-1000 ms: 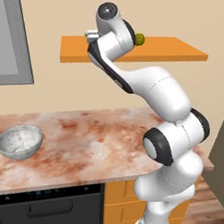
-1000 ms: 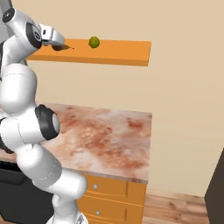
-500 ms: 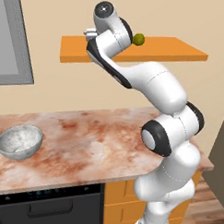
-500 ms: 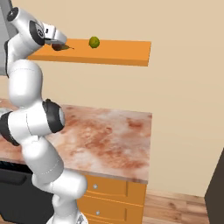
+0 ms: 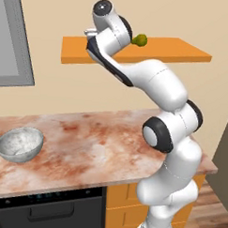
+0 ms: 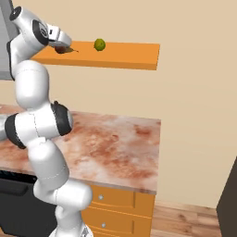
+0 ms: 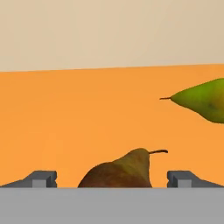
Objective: Pick the pears from the cabinet and place them in one bowl. Pick the orange from the sink and place it in the other bowl.
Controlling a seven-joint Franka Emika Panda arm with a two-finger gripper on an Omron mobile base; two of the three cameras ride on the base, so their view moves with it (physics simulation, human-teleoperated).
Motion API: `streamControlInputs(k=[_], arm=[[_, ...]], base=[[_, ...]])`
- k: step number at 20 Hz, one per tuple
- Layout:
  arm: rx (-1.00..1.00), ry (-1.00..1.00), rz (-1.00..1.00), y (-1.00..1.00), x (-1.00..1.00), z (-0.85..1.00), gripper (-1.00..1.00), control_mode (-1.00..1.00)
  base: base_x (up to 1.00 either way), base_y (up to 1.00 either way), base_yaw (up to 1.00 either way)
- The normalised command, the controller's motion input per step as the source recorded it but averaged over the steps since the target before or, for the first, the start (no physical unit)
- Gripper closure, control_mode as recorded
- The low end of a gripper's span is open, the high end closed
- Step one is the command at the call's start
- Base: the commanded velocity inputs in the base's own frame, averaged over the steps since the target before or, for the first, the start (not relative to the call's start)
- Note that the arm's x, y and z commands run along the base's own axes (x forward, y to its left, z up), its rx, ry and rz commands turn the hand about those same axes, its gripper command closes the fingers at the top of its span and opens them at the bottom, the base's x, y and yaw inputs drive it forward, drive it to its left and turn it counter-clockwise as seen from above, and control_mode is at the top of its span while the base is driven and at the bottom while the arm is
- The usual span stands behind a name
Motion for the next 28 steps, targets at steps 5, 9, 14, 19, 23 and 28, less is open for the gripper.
streamControlInputs(k=[5,9,14,19,23,28], arm=[[0.03,0.09,-0.08,0.06,0.03,-0.02,-1.0,-1.0],[0.03,0.01,-0.06,0.03,0.06,-0.09,-1.0,-1.0],[0.02,0.0,-0.02,0.03,0.08,-0.11,-1.0,-1.0],[0.09,0.01,-0.03,0.0,0.02,-0.11,1.0,-1.0],[0.1,0.0,-0.01,0.0,0.0,-0.11,1.0,-1.0],[0.09,0.0,0.0,0.03,-0.01,-0.09,1.0,-1.0]], base=[[0.0,0.0,0.0],[0.0,0.0,0.0],[0.0,0.0,0.0],[0.0,0.0,0.0],[0.0,0.0,0.0],[0.0,0.0,0.0]])
